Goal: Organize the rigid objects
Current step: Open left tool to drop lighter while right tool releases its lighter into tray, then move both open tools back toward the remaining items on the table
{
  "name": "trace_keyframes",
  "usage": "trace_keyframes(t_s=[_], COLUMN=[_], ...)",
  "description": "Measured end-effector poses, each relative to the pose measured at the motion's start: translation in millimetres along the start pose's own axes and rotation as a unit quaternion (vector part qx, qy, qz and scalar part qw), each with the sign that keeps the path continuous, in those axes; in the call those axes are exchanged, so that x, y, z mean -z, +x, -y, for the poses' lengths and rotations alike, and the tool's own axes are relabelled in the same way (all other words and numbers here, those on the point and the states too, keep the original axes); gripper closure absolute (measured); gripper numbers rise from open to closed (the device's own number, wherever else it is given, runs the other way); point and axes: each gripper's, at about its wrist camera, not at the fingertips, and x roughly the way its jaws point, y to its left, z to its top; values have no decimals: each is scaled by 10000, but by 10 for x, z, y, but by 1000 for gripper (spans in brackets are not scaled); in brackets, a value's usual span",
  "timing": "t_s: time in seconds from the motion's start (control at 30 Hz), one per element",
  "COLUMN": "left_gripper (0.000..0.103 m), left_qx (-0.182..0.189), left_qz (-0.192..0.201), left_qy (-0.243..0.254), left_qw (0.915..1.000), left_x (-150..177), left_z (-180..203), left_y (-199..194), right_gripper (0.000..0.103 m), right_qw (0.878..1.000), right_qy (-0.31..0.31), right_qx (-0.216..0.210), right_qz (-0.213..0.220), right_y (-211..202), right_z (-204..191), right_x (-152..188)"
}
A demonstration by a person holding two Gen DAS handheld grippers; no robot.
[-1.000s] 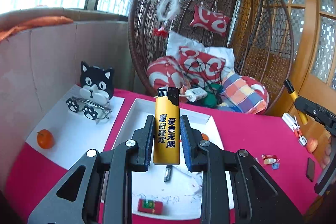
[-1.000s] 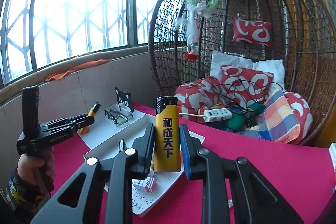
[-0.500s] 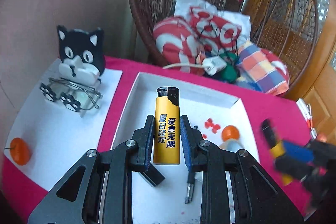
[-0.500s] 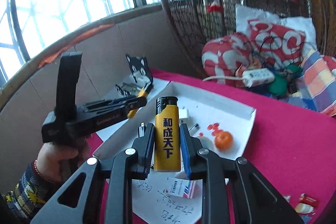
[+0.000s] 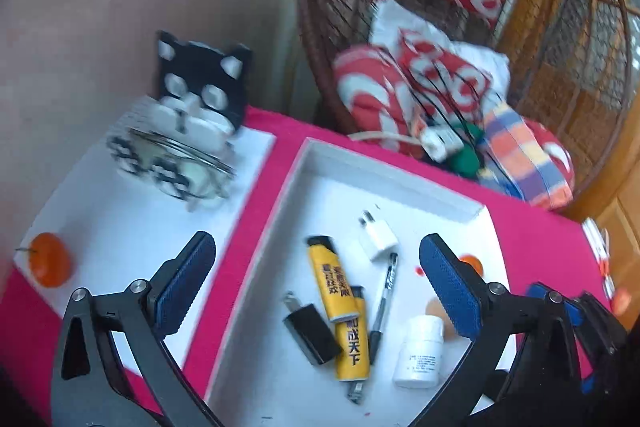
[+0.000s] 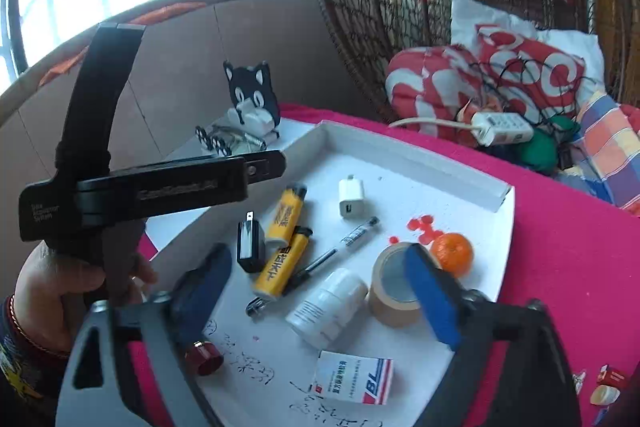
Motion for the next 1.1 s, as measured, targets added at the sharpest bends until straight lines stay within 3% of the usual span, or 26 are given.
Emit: trace_keyframes(t_s=[0.1, 0.3, 0.33, 0.4, 0.43, 0.63, 0.77, 0.9, 1.1], left_gripper=[0, 0, 0, 0, 0, 0, 0, 0, 0], left_qx=[16, -31, -7, 164, 232, 324, 508, 807, 1170], left_qz=[240, 701, 754, 895, 949, 1205, 1071, 665, 217], left_qy=[-306, -442, -482, -621, -649, -298, -121, 297, 994], left_qw=[9992, 9966, 9960, 9939, 9931, 9917, 9929, 9941, 9879], left_x=[24, 93, 108, 176, 198, 171, 199, 292, 495], left_z=[-83, -11, 7, 41, 64, 360, 605, 972, 1666], left_y=[-164, -547, -595, -746, -800, -1040, -1016, -868, -660], right_gripper=[13, 13, 12, 0, 0, 0, 0, 0, 0], right_qw=[9997, 9994, 9995, 9996, 9995, 9981, 9955, 9924, 9803], right_qy=[-76, -60, -14, 52, 89, 303, 582, 807, 1273], right_qx=[124, 172, 171, 152, 151, 219, 358, 600, 1244], right_qz=[207, 297, 271, 245, 267, 495, 657, 713, 859], right_y=[-110, -234, -241, -265, -288, -499, -655, -820, -1213], right_z=[14, 10, 16, 35, 52, 228, 457, 740, 1336], right_x=[0, 49, 66, 104, 124, 167, 196, 289, 550])
